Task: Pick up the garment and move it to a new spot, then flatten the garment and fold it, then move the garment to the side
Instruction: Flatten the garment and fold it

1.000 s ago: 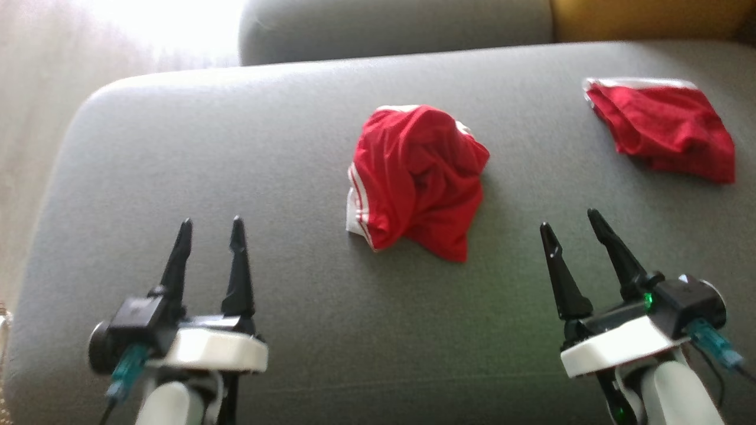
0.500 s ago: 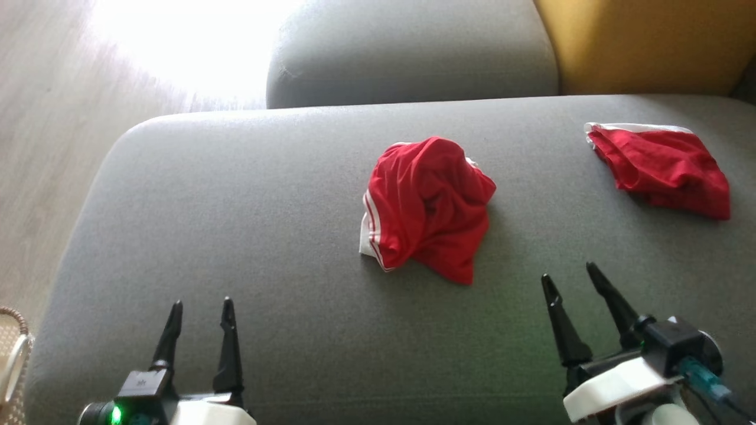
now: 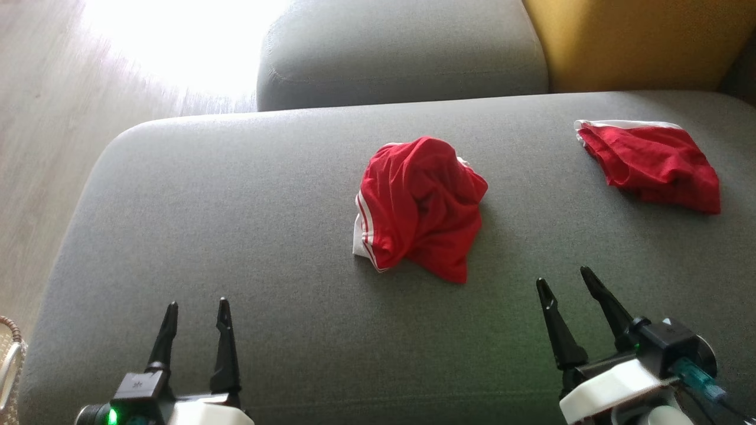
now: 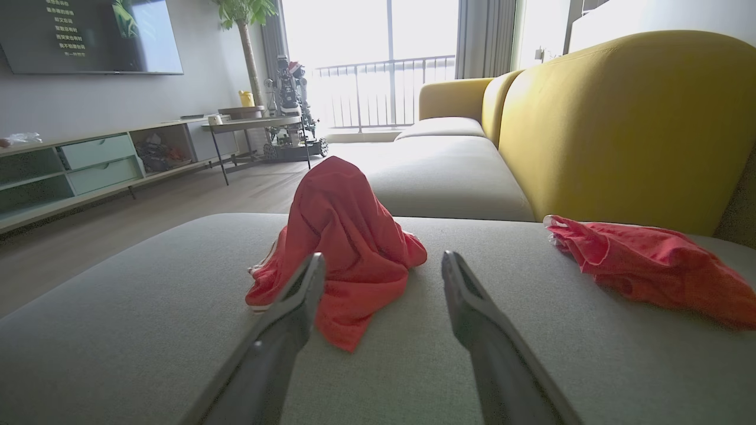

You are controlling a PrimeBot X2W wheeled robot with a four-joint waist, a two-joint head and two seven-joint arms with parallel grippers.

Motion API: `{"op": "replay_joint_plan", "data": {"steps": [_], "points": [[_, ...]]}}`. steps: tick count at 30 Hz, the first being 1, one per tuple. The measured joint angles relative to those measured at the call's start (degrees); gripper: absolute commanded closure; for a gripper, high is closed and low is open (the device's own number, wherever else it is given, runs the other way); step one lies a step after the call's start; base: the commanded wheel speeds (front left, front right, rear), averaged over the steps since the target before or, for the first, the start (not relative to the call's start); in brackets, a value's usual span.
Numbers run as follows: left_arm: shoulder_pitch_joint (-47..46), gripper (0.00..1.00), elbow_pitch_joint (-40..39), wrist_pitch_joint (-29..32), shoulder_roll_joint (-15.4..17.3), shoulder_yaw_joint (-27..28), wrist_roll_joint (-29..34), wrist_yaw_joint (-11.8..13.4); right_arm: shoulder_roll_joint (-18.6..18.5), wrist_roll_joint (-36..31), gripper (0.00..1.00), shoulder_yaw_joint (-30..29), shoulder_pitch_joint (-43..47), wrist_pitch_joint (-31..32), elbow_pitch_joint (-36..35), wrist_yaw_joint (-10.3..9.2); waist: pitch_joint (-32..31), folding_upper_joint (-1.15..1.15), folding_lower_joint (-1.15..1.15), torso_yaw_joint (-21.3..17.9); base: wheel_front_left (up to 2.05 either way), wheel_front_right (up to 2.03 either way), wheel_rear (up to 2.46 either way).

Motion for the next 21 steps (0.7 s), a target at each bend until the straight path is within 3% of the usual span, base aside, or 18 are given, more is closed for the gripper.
{"op": "replay_joint_plan", "data": {"steps": [17, 21], "points": [[-0.01, 0.00, 0.67, 0.00, -0.01, 0.70, -0.11, -0.08, 0.00, 0.41, 0.00, 0.01, -0.03, 0.00, -0.23, 0.00, 1.10, 0.00, 0.01, 0.00, 0.00, 0.00, 0.00], [-0.26, 0.00, 1.83, 0.00, -0.01, -1.16, -2.59, -0.24, 0.01, 0.07, 0.00, 0.05, -0.08, 0.00, -0.36, 0.00, 2.43, 0.00, 0.01, -0.07, 0.00, 0.00, 0.00]]}}
